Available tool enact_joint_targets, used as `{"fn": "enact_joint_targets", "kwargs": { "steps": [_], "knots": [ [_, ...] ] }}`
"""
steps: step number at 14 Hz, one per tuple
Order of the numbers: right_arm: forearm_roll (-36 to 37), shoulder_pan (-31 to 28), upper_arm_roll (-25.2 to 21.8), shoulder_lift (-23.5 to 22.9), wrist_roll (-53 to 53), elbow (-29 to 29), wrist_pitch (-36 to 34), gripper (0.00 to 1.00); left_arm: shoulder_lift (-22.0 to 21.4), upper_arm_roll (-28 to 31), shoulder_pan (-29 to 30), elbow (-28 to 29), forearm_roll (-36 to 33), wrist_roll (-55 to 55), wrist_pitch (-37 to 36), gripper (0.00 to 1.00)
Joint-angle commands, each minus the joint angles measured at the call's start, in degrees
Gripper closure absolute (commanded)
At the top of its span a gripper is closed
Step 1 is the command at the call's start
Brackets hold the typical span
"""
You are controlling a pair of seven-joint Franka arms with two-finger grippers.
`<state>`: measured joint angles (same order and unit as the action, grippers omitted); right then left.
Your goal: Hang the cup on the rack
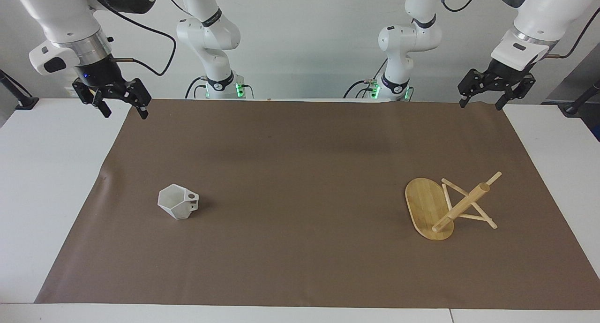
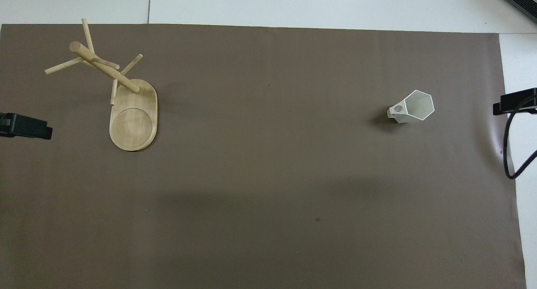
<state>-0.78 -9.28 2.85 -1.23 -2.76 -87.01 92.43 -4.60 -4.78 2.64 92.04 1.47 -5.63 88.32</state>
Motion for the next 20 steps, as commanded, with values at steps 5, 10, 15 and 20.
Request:
{"fn": "enact_joint_targets", "kwargs": {
  "steps": [5,10,15,20],
  "knots": [
    [-0.01,0.05,0.58,1.14,1.01,-1.41,-0.5,0.0,-1.11,-0.23,0.52,0.77,-0.06,0.36,-0.52,0.0],
    [-0.01,0.05,0.58,1.14,0.74,-1.49,-1.03,0.0,-1.11,-0.23,0.52,0.77,-0.06,0.36,-0.52,0.0],
    [-0.01,0.05,0.58,1.14,0.74,-1.49,-0.85,0.0,-1.11,-0.23,0.52,0.77,-0.06,0.36,-0.52,0.0],
    [-0.1,-0.04,0.58,1.14,0.74,-1.67,-1.29,0.0,-1.11,-0.23,0.52,0.77,-0.06,0.36,-0.52,0.0]
  ]
}}
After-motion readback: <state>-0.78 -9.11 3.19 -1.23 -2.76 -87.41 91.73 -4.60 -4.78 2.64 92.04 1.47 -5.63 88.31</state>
